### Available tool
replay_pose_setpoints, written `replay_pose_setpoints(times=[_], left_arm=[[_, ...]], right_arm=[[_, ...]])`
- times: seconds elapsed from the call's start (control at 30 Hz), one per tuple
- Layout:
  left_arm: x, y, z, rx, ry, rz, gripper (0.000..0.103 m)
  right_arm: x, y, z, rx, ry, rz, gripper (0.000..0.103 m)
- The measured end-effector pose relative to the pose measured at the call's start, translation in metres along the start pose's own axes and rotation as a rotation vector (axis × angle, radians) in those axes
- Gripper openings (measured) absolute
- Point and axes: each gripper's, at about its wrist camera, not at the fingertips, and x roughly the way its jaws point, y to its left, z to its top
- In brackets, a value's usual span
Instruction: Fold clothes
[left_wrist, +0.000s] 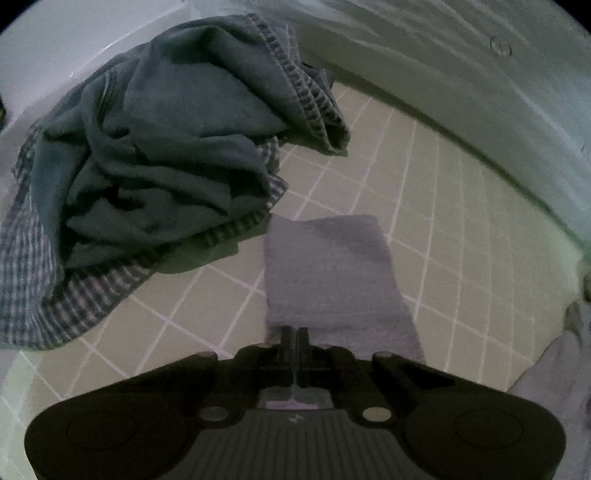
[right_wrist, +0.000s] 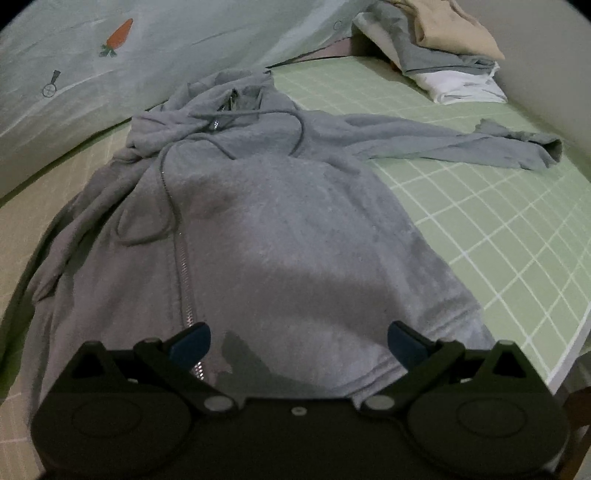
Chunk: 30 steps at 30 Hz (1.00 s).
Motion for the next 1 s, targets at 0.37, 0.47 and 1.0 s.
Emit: replay_pose_setpoints(times=[0.37,0.47,1.0], left_arm=[[-0.087,0.066,-0.052,-0.128,-0.181,0.237,0.000],[-0.098,0.086,-0.070,-0.147,-0.154,0.251,0.000],[-0.053,0.104,-0.039,-0.163,-0.049,0.173,0.055]], right_arm=[[0.003,0.022,-0.013,-0.057,0.026,0.047,0.103],[0.005,0.031,-0.017,-0.085,0.034,0.050,0.103],[-0.001,0.040,-0.026,-0.120,0.016,0.022,0.103]])
